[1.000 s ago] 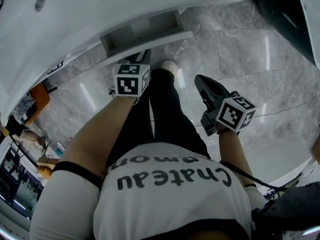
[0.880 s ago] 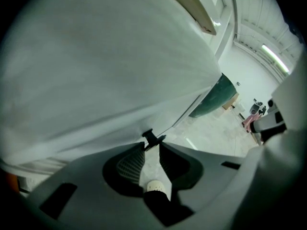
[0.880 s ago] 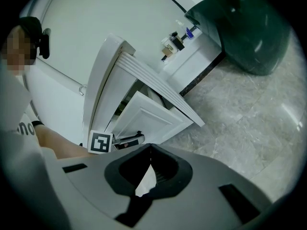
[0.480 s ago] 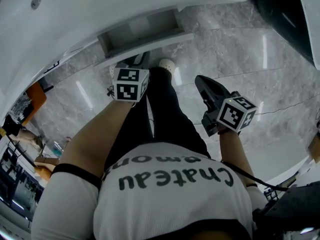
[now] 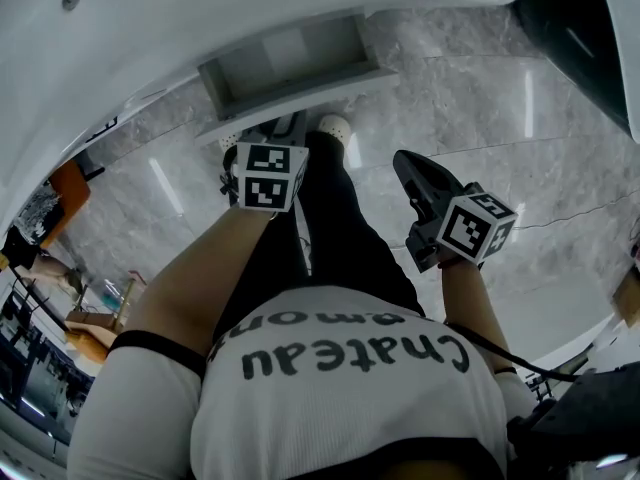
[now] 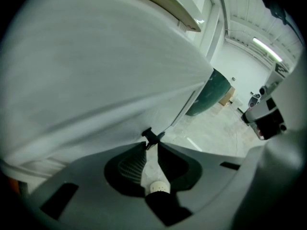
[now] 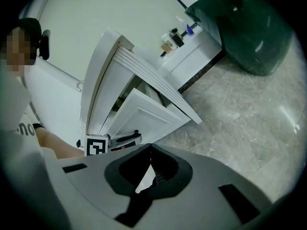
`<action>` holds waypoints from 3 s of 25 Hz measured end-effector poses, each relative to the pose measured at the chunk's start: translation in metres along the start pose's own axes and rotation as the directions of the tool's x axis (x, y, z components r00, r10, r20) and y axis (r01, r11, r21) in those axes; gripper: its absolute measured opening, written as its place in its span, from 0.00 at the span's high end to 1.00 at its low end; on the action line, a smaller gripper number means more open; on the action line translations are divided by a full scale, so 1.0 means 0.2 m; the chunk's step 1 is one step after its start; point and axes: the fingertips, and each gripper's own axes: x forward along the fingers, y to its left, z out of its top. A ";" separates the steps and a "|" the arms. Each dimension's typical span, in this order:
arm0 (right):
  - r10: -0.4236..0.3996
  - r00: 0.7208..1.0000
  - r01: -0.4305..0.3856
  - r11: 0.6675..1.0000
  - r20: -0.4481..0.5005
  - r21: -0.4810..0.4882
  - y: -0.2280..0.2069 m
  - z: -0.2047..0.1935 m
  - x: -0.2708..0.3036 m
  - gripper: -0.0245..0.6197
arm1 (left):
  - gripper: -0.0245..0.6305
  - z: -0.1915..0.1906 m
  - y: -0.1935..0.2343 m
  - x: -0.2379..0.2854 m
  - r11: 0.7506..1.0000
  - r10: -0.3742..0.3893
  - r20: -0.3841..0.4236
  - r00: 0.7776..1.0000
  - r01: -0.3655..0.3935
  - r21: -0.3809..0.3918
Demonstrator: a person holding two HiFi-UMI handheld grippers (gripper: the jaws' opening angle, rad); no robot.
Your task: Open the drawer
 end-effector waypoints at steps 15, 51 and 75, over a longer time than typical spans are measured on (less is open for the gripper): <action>-0.003 1.000 0.003 1.000 -0.010 -0.014 0.02 0.00 0.00 0.95 | 0.85 -0.05 -0.06 0.01 0.999 -0.016 0.022 1.000 0.017 -0.030; 0.109 0.993 -0.084 0.903 0.035 -0.422 0.85 0.37 -0.09 0.95 | 0.89 0.15 -0.02 -0.95 0.985 -0.167 0.139 0.976 0.158 0.076; 0.144 0.990 -0.101 0.745 0.010 -0.659 1.35 0.01 -0.35 0.95 | 0.93 -0.04 0.06 -1.99 0.891 0.064 0.530 0.846 0.191 -0.412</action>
